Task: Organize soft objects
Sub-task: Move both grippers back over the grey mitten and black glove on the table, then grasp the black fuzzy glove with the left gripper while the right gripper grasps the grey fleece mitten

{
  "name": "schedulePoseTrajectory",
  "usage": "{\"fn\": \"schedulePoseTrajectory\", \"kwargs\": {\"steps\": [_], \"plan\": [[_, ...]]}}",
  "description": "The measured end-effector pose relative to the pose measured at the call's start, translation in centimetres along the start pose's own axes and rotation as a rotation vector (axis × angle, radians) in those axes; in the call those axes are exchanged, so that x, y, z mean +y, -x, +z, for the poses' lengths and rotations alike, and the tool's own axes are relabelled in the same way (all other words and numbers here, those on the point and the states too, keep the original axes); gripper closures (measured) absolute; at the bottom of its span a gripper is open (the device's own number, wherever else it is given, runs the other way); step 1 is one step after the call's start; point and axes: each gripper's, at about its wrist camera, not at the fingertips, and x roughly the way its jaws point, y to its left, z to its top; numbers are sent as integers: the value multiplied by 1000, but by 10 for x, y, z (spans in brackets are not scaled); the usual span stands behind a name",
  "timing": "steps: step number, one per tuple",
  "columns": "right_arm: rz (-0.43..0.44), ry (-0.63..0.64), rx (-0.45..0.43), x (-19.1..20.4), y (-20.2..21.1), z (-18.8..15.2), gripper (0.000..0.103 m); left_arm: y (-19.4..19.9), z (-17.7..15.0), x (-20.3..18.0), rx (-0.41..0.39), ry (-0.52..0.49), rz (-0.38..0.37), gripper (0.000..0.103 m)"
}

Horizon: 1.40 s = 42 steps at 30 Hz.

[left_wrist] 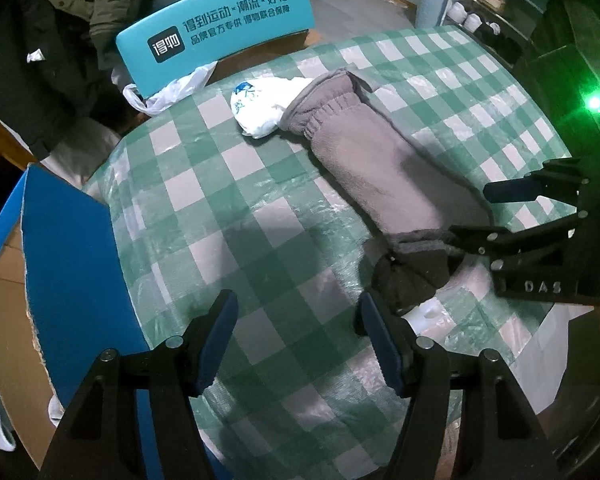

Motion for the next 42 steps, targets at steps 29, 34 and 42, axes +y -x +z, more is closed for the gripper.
{"fn": "schedulePoseTrajectory", "kwargs": {"steps": [29,34,42], "plan": [[-14,6,-4,19,-23,27,42,-13,6,17,6,30,-23,26],[-14,-26,16,-12,-17,10,41,-16,11,8,8,6,-37,26],[14,-79,19,-43,7,-5,41,-15,8,0,15,-57,-40,26]]}}
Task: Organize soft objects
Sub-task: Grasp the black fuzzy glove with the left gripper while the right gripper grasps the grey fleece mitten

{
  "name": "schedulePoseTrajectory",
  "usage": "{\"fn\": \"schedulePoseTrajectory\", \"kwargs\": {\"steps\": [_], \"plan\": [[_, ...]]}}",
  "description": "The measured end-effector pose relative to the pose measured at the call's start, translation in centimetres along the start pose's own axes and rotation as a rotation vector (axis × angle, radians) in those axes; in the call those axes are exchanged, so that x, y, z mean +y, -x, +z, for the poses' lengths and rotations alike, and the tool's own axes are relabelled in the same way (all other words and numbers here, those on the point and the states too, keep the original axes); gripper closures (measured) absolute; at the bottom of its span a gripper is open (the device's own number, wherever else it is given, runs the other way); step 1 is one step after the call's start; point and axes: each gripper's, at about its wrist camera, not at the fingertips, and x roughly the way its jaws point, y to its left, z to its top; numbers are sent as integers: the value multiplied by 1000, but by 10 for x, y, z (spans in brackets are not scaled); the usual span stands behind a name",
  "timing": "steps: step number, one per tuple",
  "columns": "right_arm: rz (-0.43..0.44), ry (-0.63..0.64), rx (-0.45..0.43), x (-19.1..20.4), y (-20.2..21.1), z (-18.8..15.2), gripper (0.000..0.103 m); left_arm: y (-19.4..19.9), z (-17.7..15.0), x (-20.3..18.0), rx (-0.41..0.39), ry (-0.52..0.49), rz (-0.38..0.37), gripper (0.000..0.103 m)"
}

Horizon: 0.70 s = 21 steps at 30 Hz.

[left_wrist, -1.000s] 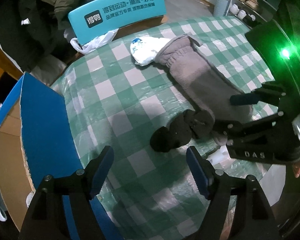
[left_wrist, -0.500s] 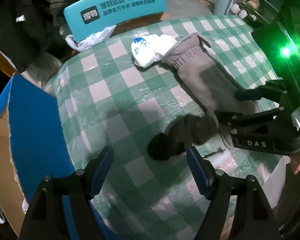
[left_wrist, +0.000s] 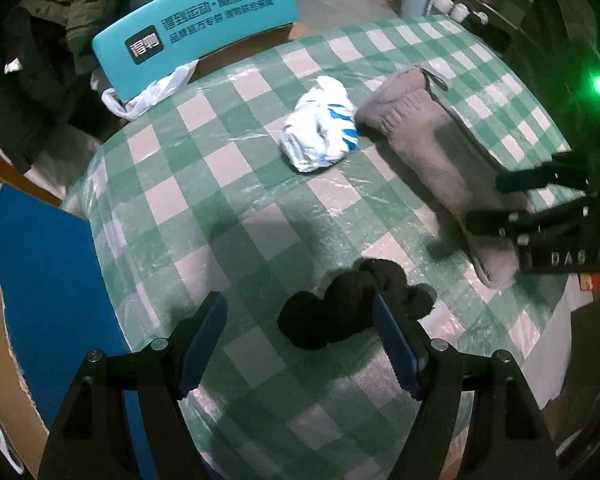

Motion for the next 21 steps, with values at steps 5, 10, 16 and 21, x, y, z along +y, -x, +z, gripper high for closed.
{"fn": "schedulePoseTrajectory", "kwargs": {"steps": [5,10,16,21], "plan": [[4,-11,-40,-7,12,2,40,-2,-1,-8,-5,-49,2,26],[1,-25,-40,-9,14,9,39,-10,1,-15,11,-65,-36,26],[-1,-44,-41,-2,9,14,39,-23,6,-19,32,-67,-51,23],[-9,-41,-45,-6,4,10,39,-36,10,-22,46,-58,-67,23]]}}
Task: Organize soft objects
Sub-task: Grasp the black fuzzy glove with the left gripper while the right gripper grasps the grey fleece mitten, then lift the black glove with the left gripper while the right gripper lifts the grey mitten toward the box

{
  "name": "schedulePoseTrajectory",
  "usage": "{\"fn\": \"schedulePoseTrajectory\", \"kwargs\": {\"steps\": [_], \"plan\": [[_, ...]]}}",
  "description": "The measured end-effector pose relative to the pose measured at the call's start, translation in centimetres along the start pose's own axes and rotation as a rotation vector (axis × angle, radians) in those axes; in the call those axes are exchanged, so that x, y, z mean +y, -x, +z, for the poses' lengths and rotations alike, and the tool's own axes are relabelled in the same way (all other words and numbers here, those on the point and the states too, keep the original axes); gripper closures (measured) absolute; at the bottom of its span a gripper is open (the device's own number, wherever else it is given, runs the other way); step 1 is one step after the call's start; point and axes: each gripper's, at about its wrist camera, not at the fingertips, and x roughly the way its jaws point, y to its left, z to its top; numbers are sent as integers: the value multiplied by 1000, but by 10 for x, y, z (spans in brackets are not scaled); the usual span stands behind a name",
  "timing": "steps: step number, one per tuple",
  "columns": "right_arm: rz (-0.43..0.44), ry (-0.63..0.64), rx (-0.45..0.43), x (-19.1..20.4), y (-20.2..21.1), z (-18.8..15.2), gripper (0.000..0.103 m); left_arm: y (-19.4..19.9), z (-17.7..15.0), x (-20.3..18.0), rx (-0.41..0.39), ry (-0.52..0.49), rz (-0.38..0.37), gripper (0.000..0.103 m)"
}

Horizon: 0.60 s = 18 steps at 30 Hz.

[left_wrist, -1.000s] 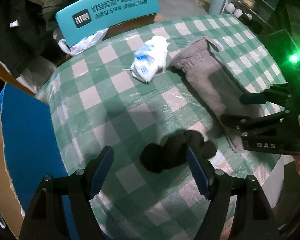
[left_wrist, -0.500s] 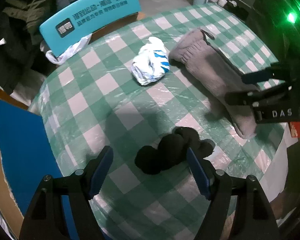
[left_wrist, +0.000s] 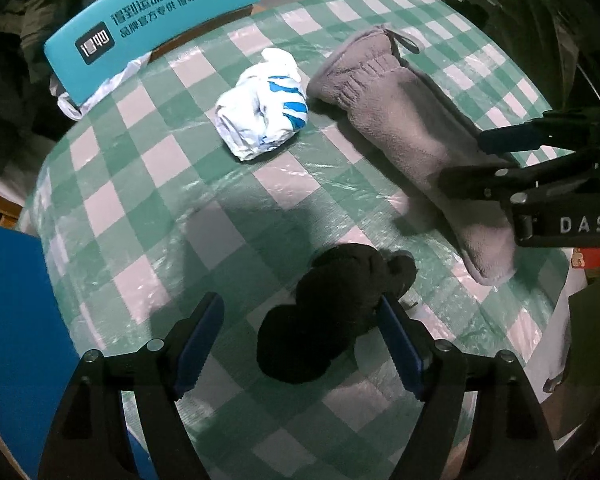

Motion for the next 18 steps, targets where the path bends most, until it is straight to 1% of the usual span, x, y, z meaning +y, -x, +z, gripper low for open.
{"fn": "schedulePoseTrajectory", "kwargs": {"steps": [6,8,9,11,12,13,14,16,18], "plan": [[-30,17,8,3,-15,1,38,-5,4,4,-8,32,-32,23],[-42,23,9,4,-19,0,37,-7,5,6,-10,39,-44,26],[-47,27,8,4,-20,-2,36,-7,5,6,-14,38,-51,29],[-64,46,6,7,-23,-4,34,-8,5,5,-18,37,-56,46],[-75,57,7,9,-25,-4,33,-9,5,5,-12,37,-55,51],[-89,73,8,12,-26,-6,33,-12,5,4,-4,38,-45,61],[-106,93,8,15,-27,-8,33,-14,5,4,5,40,-33,64],[-151,141,1,22,-30,-12,32,-14,3,5,-5,42,-30,64],[-154,140,-12,22,-29,-14,32,-14,3,5,-5,43,-34,65]]}}
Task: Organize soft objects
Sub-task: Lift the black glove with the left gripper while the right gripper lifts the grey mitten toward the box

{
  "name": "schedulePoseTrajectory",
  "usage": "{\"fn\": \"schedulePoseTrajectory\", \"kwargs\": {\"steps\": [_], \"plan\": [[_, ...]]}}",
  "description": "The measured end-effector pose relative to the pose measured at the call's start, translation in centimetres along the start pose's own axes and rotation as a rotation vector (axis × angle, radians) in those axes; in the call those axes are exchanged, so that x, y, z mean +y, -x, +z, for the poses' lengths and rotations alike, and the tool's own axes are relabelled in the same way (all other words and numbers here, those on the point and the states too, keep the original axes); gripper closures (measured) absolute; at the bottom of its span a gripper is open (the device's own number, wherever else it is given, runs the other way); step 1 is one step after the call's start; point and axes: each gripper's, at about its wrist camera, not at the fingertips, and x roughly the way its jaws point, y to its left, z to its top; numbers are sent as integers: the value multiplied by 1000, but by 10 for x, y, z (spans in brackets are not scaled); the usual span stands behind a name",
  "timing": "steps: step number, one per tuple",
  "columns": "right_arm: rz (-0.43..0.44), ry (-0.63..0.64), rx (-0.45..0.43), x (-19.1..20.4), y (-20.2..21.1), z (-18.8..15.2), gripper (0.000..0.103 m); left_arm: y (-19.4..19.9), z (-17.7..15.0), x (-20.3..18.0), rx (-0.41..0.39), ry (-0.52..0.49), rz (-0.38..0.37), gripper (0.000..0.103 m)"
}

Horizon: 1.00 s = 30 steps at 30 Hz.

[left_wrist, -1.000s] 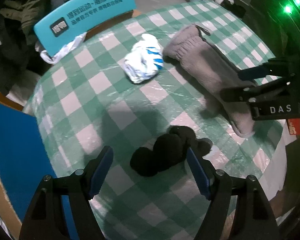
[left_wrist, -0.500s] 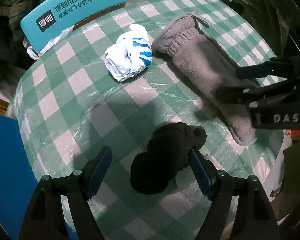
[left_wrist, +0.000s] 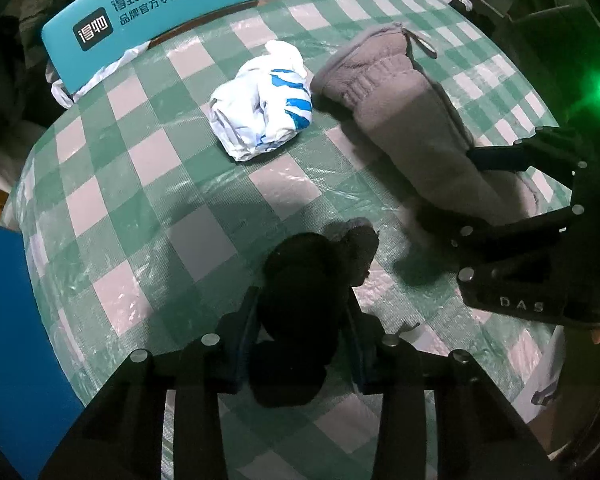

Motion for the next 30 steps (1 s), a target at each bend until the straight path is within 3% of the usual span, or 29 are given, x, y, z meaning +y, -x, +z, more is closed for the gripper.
{"fn": "schedulePoseTrajectory", "kwargs": {"steps": [2,3,7,9,30], "plan": [[16,-10,4,-3,1,-1,34,2,-1,1,-5,7,4,65],[16,-16,4,-5,1,0,40,3,-1,2,-7,10,10,65],[21,-62,-12,-20,9,-1,73,9,-2,6,-18,31,23,65],[48,-72,-20,-25,12,-1,85,13,-3,7,-28,38,33,65],[108,-50,-165,6,86,7,89,90,-13,22,-169,109,140,65]]}}
